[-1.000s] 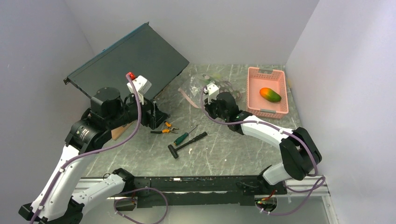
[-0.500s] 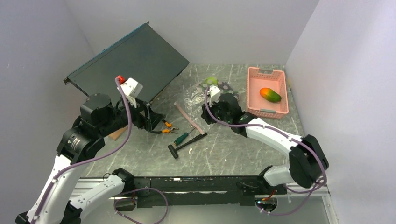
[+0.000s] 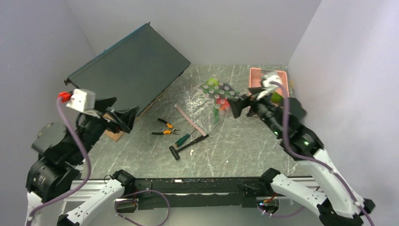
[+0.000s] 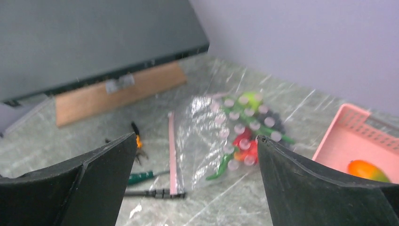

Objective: Place the food in the zip-top bag and seal the zipper
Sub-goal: Reset both arms

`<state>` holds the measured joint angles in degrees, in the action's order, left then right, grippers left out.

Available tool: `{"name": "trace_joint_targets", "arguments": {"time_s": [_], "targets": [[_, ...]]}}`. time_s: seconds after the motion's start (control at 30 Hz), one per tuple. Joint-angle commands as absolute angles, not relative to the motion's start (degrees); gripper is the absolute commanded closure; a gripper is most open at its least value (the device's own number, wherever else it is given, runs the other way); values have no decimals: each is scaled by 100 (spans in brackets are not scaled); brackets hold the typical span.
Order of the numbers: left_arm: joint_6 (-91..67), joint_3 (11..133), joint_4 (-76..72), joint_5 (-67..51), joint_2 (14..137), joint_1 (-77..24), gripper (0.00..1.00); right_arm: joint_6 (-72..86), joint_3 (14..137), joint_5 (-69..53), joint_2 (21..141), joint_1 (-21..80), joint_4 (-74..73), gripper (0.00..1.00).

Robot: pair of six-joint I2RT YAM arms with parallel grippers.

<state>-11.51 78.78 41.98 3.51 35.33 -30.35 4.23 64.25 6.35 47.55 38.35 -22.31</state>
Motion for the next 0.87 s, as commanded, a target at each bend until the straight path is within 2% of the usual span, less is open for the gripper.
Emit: {"name": "trace_joint_targets", "arguments": {"time_s": [0.0,0.2,0.43,0.83], "targets": [[-950,8107,3701,1190,3252,-3023,1,639,6978,1152,4191,3853,-2758,0],[-774,8411,3836,1744,3055,-3022,0,1030,7294,1638,3683,3845,-2804,0],[-1037,8188,3610,2086,2539,-3019,0,1206,7502,1800,3583,3847,-3011,0],[-1035,8218,3756,2099,2579,-3023,0,974,7381,2092,3294,3841,-2853,0]]}}
